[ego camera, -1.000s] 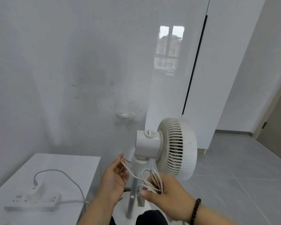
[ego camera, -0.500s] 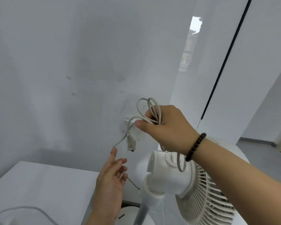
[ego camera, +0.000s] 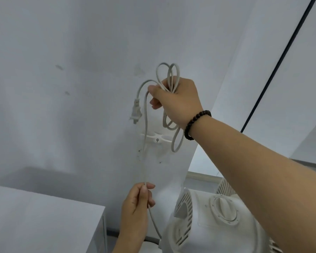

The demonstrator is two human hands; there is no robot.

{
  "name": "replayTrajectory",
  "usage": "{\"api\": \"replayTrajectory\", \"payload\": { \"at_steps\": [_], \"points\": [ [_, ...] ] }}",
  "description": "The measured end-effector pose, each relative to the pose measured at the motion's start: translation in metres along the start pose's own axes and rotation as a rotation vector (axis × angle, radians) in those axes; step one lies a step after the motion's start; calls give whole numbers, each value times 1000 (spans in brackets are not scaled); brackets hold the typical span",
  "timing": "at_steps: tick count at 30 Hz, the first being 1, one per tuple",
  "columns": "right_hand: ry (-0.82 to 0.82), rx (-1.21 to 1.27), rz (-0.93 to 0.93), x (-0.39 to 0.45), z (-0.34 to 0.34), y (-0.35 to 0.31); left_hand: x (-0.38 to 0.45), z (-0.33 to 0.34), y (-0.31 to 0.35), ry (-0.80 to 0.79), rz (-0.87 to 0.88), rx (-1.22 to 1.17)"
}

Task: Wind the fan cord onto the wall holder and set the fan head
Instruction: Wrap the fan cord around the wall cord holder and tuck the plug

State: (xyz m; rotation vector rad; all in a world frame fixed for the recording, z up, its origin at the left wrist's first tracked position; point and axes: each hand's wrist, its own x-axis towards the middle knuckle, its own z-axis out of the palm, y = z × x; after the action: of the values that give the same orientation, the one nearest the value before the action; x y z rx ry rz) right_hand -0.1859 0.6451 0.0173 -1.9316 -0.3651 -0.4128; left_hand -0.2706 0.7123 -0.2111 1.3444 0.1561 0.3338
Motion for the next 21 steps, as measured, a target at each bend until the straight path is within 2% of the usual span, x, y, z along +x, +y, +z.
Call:
{"api": "replayTrajectory", "payload": {
  "at_steps": [3, 6, 8, 16, 21],
  "points": [
    [97, 33, 17, 2, 7, 17, 10, 4, -10, 7, 3, -20],
    [109, 349, 165, -8, 12, 33, 20, 8, -15, 56, -47, -91],
    [53, 456, 248, -12, 14, 42, 28, 7, -17, 95, -95, -165],
    [-144, 55, 202, 0, 30, 58, 50, 9, -10, 109, -143, -264],
    [-297, -216, 229, 4, 42, 65, 54, 17, -10, 82, -117, -211]
  ]
}}
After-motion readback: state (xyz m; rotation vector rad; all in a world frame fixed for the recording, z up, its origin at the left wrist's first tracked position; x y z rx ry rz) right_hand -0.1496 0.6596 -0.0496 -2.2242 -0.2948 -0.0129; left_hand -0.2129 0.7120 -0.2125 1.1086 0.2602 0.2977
